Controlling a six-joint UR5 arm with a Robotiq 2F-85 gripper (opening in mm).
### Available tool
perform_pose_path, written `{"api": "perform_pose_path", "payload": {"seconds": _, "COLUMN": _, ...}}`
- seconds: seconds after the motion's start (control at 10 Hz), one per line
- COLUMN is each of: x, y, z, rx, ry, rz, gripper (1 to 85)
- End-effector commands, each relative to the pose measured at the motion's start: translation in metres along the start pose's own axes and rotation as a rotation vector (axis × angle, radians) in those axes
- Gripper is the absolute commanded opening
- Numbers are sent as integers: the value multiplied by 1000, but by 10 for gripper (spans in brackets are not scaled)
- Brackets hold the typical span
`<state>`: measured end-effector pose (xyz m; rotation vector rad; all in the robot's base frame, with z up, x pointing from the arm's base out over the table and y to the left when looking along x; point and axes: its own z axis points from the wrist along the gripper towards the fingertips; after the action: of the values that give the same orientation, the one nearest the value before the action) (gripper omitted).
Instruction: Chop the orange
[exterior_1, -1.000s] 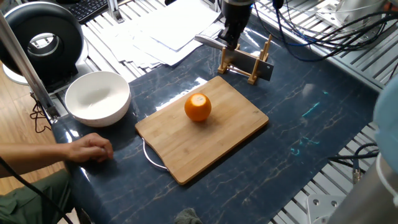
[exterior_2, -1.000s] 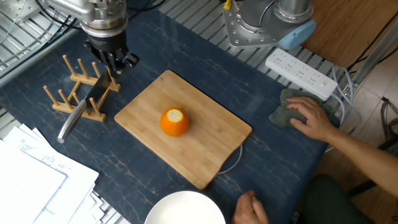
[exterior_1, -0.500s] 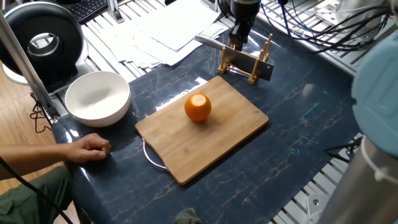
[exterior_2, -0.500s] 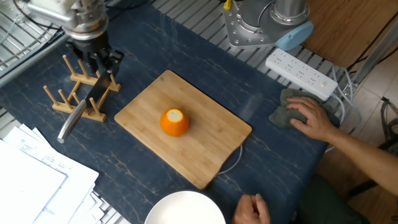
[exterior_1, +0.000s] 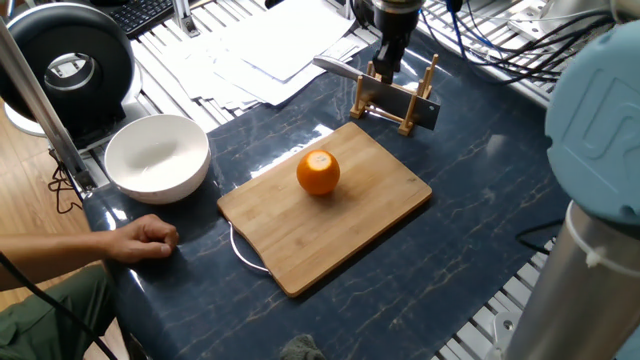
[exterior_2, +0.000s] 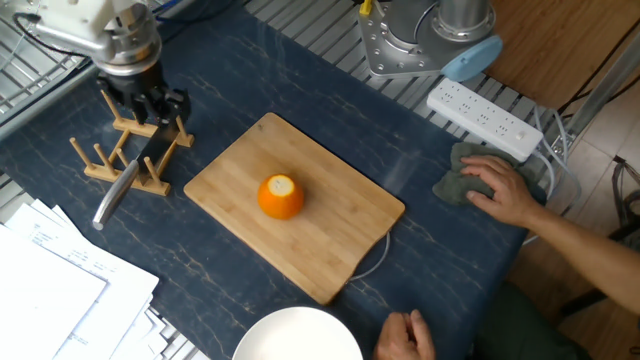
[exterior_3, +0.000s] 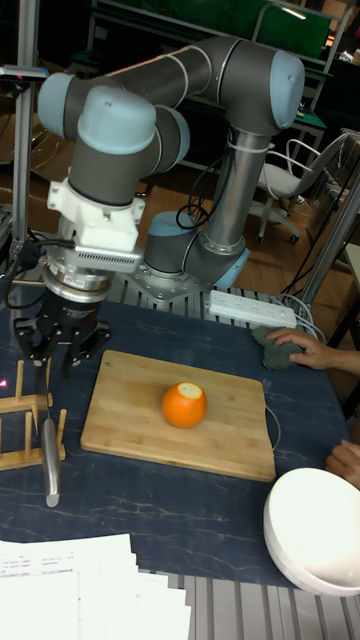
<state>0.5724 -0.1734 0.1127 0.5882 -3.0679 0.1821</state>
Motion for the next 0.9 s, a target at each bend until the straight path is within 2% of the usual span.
{"api": "perform_pose_path", "payload": {"seconds": 0.0, "x": -4, "y": -6, "z": 14, "rx": 2, "ry": -5, "rz": 3, "gripper": 363}}
{"api": "perform_pose_path", "payload": {"seconds": 0.3, "x": -7, "y": 4, "z": 22, "rx": -18, "ry": -6, "rz": 22, "gripper": 360}}
{"api": "perform_pose_path", "payload": {"seconds": 0.8, "x": -6, "y": 2, "z": 33, "rx": -4, "ry": -11, "rz": 19, "gripper": 333}}
